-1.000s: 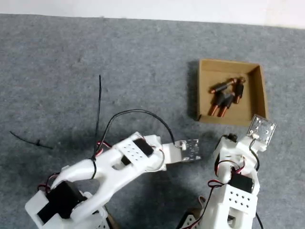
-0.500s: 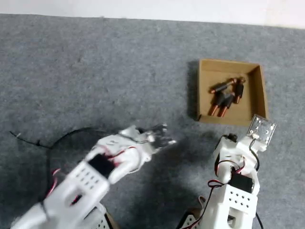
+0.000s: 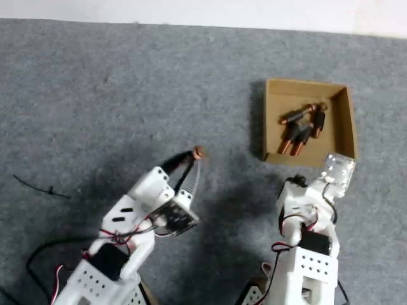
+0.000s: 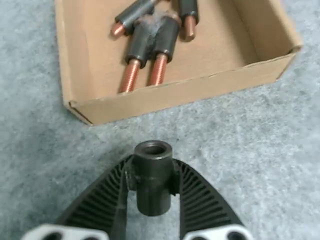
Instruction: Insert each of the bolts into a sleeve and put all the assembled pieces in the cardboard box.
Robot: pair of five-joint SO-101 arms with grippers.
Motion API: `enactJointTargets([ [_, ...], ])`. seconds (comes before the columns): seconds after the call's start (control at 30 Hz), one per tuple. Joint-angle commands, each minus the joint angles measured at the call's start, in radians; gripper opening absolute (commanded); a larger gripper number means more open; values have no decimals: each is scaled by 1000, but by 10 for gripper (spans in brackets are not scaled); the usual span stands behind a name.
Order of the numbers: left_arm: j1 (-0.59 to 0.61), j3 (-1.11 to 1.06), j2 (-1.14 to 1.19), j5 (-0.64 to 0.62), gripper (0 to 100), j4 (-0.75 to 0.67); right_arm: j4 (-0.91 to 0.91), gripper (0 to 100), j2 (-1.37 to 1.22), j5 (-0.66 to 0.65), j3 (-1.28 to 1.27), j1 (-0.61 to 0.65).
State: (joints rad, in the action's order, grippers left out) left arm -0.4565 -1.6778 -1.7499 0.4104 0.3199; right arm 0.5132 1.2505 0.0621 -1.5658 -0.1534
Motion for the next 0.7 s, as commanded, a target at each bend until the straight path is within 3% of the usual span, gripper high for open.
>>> enactJointTargets([
  [0.0, 5, -18, -90, -11, 6, -25, -180, 10, 22, 0, -58, 61],
  [0.23, 28, -18, -76, -11, 6, -29, -452, 10, 22, 2, -219, 142],
  [0.4, 116, -18, -76, -12, 6, -29, -452, 10, 22, 2, -234, 139],
  [0.67, 124, -18, -76, -12, 6, -29, -455, 10, 22, 5, -234, 140],
])
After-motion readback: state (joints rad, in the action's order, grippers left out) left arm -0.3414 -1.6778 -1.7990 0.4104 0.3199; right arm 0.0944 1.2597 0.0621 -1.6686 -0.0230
